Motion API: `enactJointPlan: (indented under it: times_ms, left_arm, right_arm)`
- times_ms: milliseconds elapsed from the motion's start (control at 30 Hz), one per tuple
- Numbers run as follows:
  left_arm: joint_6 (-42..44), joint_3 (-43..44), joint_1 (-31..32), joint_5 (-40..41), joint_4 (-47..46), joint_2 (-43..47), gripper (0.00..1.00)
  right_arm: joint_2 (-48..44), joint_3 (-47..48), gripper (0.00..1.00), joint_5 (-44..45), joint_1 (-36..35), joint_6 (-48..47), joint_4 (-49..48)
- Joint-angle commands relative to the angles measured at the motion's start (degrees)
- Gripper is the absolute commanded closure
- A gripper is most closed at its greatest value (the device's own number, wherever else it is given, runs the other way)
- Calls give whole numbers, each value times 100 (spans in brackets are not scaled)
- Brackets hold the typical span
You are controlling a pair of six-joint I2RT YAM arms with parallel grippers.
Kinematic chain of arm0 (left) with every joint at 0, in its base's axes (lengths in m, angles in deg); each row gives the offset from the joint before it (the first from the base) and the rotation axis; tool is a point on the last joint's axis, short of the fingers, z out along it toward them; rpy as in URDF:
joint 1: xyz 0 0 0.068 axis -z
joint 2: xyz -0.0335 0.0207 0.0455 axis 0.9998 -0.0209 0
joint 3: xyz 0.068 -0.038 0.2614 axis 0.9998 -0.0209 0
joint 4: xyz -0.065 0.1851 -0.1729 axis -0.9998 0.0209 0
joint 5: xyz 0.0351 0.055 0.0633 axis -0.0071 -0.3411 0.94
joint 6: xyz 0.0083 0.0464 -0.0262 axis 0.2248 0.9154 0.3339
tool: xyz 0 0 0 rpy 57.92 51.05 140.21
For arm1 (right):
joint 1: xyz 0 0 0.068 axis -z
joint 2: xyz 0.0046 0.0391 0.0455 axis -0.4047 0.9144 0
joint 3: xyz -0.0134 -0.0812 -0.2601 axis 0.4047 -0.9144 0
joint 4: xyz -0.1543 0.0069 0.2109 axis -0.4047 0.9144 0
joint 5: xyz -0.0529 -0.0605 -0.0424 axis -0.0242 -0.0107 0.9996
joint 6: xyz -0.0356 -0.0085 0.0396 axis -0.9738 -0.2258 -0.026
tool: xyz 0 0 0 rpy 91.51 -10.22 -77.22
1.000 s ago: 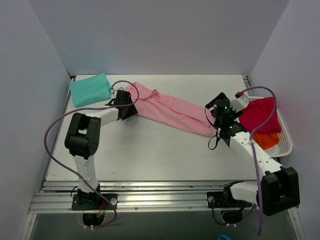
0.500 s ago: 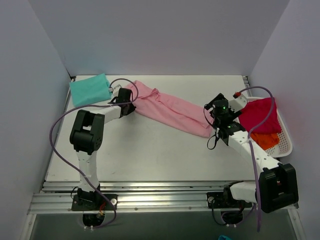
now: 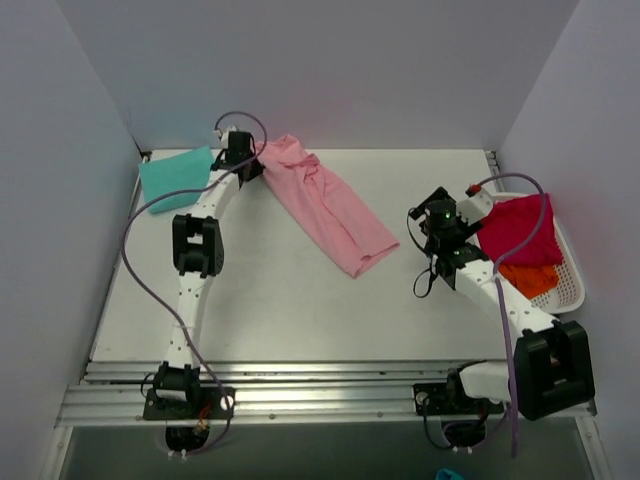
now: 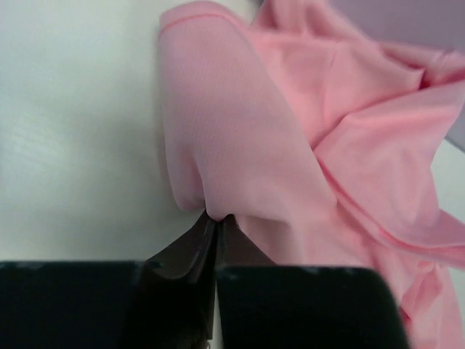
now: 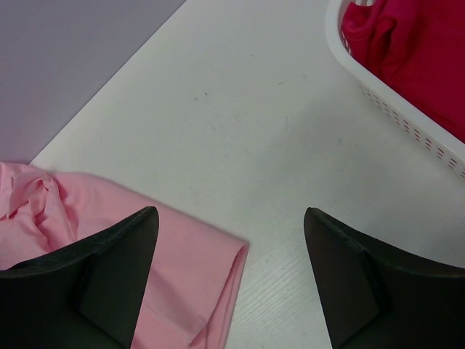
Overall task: Fold and stack the t-shirts
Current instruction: Fold the tshirt
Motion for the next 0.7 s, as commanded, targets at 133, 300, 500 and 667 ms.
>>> enactJointPlan:
  times_ms: [133, 300, 500, 667]
  left_arm:
    - [363, 1897, -468, -1376, 477, -582, 34]
    - [441, -2774, -494, -746, -2464, 2745, 6]
    - [196, -4055, -450, -330, -1513, 4700, 6]
    - [-198, -6454, 521, -103, -2179, 5810, 6]
  right_arm:
    - [324, 13, 24, 54, -7, -59, -298]
    - [482, 5, 24, -60, -33, -59, -412]
    - [640, 22, 24, -183, -77, -77, -544]
    - [1001, 83, 24, -350, -77, -130, -720]
